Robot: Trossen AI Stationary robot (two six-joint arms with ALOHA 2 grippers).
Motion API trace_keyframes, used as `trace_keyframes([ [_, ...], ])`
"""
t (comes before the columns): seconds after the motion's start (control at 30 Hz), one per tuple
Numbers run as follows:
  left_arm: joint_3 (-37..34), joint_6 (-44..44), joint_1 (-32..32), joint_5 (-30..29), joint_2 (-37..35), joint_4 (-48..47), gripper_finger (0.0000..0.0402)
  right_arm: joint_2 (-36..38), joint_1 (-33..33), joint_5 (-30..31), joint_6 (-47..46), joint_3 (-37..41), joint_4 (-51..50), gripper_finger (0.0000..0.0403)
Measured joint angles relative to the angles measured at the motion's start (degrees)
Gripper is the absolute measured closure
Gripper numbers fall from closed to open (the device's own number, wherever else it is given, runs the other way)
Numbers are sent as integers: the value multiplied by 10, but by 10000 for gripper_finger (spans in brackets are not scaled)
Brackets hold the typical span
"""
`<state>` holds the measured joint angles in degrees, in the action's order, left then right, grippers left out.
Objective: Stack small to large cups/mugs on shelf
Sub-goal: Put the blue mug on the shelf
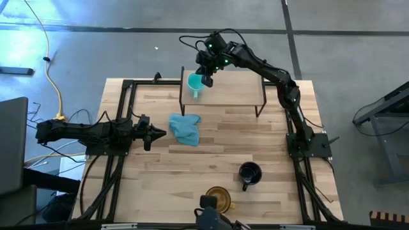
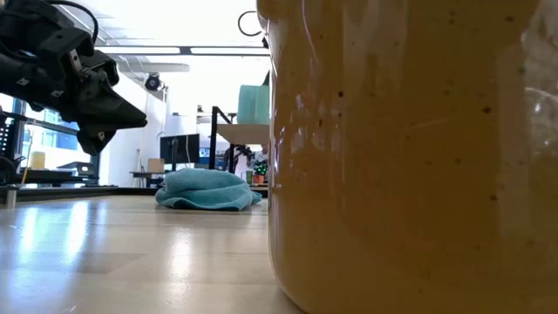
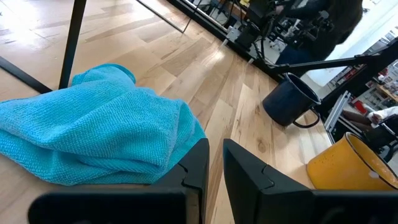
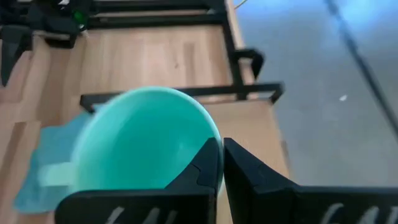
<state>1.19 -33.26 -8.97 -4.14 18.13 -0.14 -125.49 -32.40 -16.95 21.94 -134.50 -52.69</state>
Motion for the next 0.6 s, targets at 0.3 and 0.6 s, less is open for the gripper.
trace_keyframes([
  [0.3,0,0,0,0,0,0,364,0,-5,-3,1,-3,-36,403],
  [0.6,0,0,0,0,0,0,364,-2,-2,0,3,-4,-23,403],
])
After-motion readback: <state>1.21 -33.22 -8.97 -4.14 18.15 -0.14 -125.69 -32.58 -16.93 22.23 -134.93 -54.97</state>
